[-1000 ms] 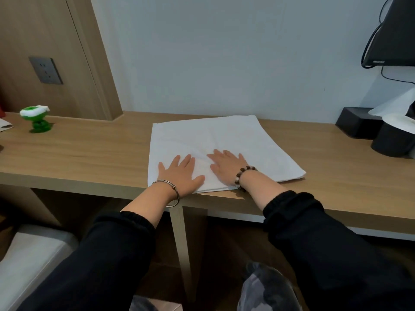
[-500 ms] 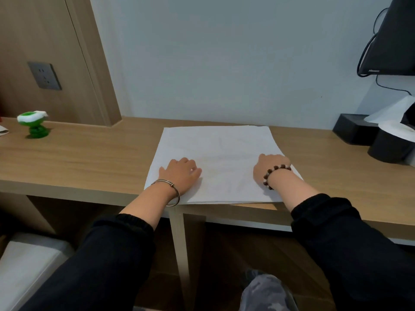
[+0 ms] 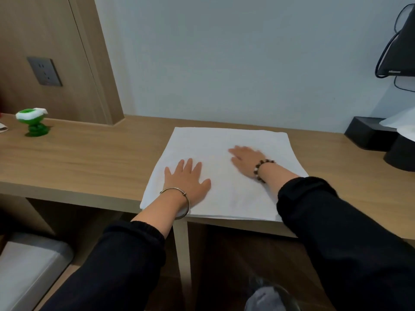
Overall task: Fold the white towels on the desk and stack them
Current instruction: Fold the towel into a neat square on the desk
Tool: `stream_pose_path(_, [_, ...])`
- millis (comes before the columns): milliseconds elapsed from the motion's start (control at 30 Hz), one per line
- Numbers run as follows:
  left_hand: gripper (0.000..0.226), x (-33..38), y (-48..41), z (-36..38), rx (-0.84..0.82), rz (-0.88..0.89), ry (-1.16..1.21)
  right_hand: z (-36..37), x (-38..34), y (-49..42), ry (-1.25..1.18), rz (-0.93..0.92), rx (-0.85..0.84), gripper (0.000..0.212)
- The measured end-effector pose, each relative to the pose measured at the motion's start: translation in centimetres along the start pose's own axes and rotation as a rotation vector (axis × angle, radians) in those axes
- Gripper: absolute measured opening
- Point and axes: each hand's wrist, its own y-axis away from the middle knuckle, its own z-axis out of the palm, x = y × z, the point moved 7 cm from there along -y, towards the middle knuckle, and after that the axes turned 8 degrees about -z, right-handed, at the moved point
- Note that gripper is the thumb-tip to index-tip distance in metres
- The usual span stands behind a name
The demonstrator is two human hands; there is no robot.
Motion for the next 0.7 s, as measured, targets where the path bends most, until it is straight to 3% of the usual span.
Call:
stream_pose_path(100, [0.065, 0.0, 0.1, 0.0, 0.011, 0.02, 0.005, -1.1, 8.5, 1.1, 0.03, 0.323, 0.01, 0.054])
stream_pose_path(200, [0.063, 0.2, -0.1, 0.0, 0.002, 0.037, -0.009, -1.3, 11.6, 2.0, 0.106, 0.484, -0.056, 0.057])
stream_pose_path(267, [0.062, 0.2, -0.2, 0.1, -0.002, 0.039, -0.023, -1.6, 9.4, 1.3, 0.17, 0.44, -0.027, 0.058])
stream_pose_path(400, [0.061, 0.3, -0.6, -0.1, -0.03, 0.062, -0.033, 0.4, 0.5, 0.6, 0.089, 0.041, -0.002, 0.055])
stream_pose_path(567, [0.052, -0.7, -1.7, -1.4, -0.13, 0.095, 0.059, -0.2, -1.3, 2.7, 0.117, 0.071, -0.107, 0.057])
stream_pose_path(700, [0.03, 0.3, -2.2, -2.9, -0.054, -0.07, 0.179, -2.8, -3.0, 3.0, 0.215, 0.069, -0.105, 0.042])
